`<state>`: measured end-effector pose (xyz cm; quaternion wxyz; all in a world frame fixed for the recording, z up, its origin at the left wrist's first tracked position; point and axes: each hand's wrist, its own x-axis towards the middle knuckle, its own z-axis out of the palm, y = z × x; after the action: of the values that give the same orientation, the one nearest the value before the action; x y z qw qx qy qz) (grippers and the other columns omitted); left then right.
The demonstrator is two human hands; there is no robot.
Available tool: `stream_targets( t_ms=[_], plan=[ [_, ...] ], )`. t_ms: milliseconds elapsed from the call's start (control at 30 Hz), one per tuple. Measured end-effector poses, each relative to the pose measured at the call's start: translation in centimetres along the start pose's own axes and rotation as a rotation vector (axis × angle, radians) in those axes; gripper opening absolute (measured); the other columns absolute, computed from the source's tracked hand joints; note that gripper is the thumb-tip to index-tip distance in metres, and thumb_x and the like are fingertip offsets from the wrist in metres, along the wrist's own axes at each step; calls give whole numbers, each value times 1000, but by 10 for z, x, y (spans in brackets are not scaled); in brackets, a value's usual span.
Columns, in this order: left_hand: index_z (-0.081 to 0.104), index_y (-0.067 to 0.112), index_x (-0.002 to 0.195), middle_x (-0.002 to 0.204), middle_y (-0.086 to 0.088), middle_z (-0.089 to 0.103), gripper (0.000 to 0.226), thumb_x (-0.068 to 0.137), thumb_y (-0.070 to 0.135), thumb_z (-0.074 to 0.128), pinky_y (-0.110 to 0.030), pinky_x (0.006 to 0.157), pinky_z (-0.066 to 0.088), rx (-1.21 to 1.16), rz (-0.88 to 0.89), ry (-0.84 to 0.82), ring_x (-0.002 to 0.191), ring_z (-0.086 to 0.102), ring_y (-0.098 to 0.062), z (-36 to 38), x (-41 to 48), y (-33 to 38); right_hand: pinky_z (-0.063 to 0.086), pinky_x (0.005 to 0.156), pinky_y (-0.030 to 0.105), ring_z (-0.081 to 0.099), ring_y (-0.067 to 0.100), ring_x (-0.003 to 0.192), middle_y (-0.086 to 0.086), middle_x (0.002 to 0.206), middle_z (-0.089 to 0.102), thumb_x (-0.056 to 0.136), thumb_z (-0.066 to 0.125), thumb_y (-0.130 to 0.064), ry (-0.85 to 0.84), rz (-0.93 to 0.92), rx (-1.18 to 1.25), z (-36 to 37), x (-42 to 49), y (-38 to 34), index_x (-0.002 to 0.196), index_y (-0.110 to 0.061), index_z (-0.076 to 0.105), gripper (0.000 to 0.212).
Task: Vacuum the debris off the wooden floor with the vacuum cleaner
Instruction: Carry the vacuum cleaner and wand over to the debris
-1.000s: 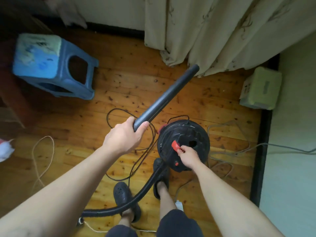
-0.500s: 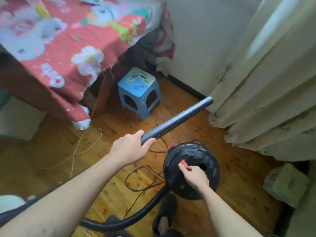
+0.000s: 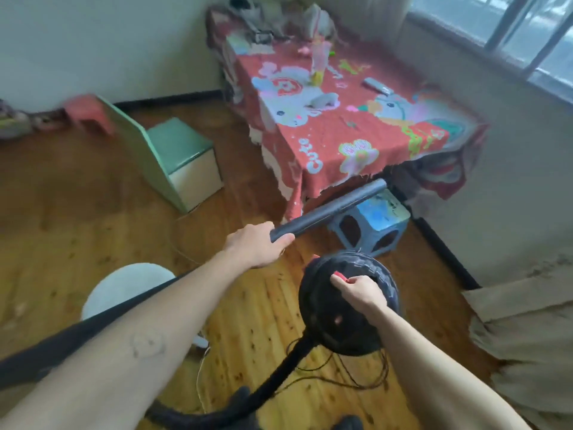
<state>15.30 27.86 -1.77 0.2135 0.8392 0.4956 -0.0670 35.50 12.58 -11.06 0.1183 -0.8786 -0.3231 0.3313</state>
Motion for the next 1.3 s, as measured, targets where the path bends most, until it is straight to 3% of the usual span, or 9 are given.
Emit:
stream_targets(
  t_ms=[133, 300, 567, 667, 767, 900, 1033, 1167, 1300],
  plan=[
    [40, 25, 143, 145, -5, 50, 71, 91, 73, 30, -46, 99, 44, -61, -96, 56, 129, 50, -31, -36, -16, -82, 43, 57, 28, 64, 15, 64, -2, 67, 68, 82, 47, -73, 19, -119, -15, 23, -1, -95, 70, -13, 71, 66],
    [43, 18, 140, 139, -11, 54, 72, 91, 71, 36, -48, 100, 47, -123, -209, 171, 123, 53, -34, -88, -42, -168, 50, 64, 30, 65, 18, 66, -2, 69, 69, 77, 48, -73, 43, -240, -11, 30, -8, -206, 69, -16, 70, 61],
    [55, 16, 106, 106, -5, 65, 61, 90, 72, 37, -40, 79, 54, -142, -367, 372, 92, 61, -29, -165, -80, -267, 51, 63, 28, 59, 17, 64, -5, 66, 63, 75, 58, -58, -24, -445, -35, 22, -3, -346, 64, -22, 63, 38],
    [54, 15, 97, 98, -6, 65, 58, 91, 70, 36, -34, 66, 47, -138, -456, 415, 84, 61, -27, -188, -84, -295, 58, 77, 39, 68, 21, 74, -2, 78, 72, 77, 57, -55, 15, -555, -63, 16, 6, -395, 77, -24, 71, 35],
    [46, 19, 78, 77, -6, 60, 52, 92, 68, 37, -30, 51, 37, -148, -539, 462, 61, 57, -21, -207, -82, -319, 57, 83, 40, 69, 24, 80, 0, 82, 73, 74, 59, -58, -35, -570, -99, 20, 21, -450, 86, -23, 74, 39],
    [46, 17, 77, 72, -5, 59, 55, 92, 69, 36, -29, 47, 43, -116, -637, 478, 51, 57, -20, -225, -64, -342, 59, 77, 37, 69, 23, 72, 0, 70, 73, 67, 63, -58, -107, -599, -81, 39, 50, -514, 75, -20, 74, 41],
    [47, 19, 82, 73, -3, 59, 53, 93, 69, 33, -28, 47, 42, -79, -723, 461, 51, 56, -18, -244, -23, -357, 59, 73, 39, 68, 23, 68, 1, 69, 71, 66, 60, -60, -195, -626, -55, 67, 85, -568, 74, -17, 72, 46],
    [41, 22, 76, 77, -3, 53, 50, 92, 69, 33, -32, 49, 41, -82, -759, 529, 57, 53, -19, -251, -2, -380, 51, 60, 31, 65, 23, 63, 2, 62, 69, 63, 59, -64, -258, -648, -33, 92, 113, -611, 66, -15, 70, 50],
    [51, 16, 113, 84, 2, 44, 66, 90, 74, 29, -31, 52, 38, -61, -883, 554, 69, 55, -20, -259, -8, -410, 47, 61, 32, 64, 26, 68, 5, 71, 70, 64, 58, -68, -327, -664, -59, 114, 130, -652, 69, -15, 69, 54]
  ],
)
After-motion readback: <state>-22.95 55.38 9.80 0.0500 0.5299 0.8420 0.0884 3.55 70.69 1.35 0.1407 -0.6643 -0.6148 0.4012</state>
